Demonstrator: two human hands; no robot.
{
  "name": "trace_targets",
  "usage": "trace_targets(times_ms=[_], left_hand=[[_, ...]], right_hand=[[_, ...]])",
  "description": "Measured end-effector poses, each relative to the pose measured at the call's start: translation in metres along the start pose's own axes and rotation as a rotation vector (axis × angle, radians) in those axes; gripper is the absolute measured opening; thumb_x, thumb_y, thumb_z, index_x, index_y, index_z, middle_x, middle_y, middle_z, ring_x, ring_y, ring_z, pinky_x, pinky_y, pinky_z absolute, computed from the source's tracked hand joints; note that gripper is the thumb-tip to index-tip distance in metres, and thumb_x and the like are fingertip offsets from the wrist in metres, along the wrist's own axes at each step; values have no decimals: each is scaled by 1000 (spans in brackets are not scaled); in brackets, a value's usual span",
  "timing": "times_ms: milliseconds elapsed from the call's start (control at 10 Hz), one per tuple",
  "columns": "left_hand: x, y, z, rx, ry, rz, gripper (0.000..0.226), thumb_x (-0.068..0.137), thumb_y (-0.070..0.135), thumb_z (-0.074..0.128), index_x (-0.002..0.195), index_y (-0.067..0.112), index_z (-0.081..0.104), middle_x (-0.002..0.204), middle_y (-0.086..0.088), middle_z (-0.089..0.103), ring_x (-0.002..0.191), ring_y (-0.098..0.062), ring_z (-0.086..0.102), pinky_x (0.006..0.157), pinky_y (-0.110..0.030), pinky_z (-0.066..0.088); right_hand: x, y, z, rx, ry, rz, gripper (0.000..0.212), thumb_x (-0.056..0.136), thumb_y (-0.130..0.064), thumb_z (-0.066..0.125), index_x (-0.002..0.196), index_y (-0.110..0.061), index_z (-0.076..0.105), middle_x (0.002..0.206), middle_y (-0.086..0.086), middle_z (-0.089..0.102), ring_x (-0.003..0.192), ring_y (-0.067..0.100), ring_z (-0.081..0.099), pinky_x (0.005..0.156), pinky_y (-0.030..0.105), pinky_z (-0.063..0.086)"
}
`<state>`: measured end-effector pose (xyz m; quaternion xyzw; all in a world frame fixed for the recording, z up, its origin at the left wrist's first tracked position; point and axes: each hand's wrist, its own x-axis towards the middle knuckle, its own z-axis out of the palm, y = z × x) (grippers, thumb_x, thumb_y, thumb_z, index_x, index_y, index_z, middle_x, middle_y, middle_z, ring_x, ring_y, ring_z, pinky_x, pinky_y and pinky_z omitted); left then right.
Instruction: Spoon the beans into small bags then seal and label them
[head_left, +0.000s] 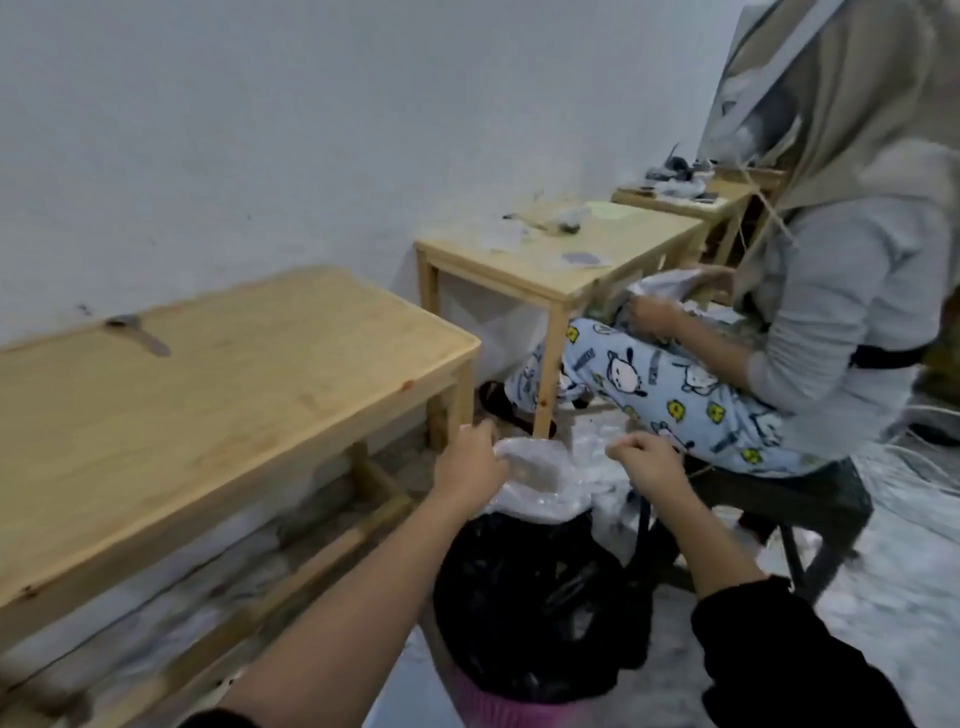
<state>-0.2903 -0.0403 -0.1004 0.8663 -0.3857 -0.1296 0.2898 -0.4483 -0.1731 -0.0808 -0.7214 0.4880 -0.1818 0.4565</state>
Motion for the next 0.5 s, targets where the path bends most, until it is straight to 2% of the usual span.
trace_targets(times_ms=[100, 200, 300, 400, 500], left_hand=[[-6, -24, 51, 3, -100, -123, 10, 84, 21, 53, 90, 13, 53, 97, -8, 61, 87, -28, 59, 70, -33, 46], [-7, -53, 91, 18, -156, -218, 13, 86, 16, 51, 96, 10, 55, 101, -12, 62, 92, -30, 59, 70, -34, 45], [-3, -77, 122, 99, -196, -299, 19, 89, 20, 51, 106, 11, 55, 108, -10, 60, 98, -28, 58, 71, -30, 41], [7, -94, 139, 124, -225, -363, 31, 89, 25, 54, 116, 9, 51, 115, -13, 58, 105, -30, 57, 79, -35, 46], [23, -104, 154, 64, -302, -395, 35, 90, 29, 55, 117, 6, 50, 111, -15, 59, 100, -31, 58, 80, -38, 50]], right_hand=[[9, 49, 22, -8, -86, 124, 34, 89, -9, 53, 60, -10, 34, 58, 6, 33, 57, 22, 36, 56, 29, 30], [25, 89, 50, -40, -203, 248, 38, 90, -11, 54, 59, -10, 32, 56, 6, 28, 53, 20, 31, 60, 29, 30], [42, 122, 79, -11, -261, 369, 31, 91, -9, 53, 62, -1, 43, 59, 7, 37, 53, 19, 38, 58, 30, 36], [56, 146, 109, 20, -307, 442, 22, 89, -8, 52, 67, -6, 50, 68, 8, 49, 64, 20, 49, 67, 36, 49], [72, 150, 127, -40, -420, 475, 18, 90, -11, 50, 79, 0, 60, 87, 26, 52, 83, 33, 56, 83, 43, 49]])
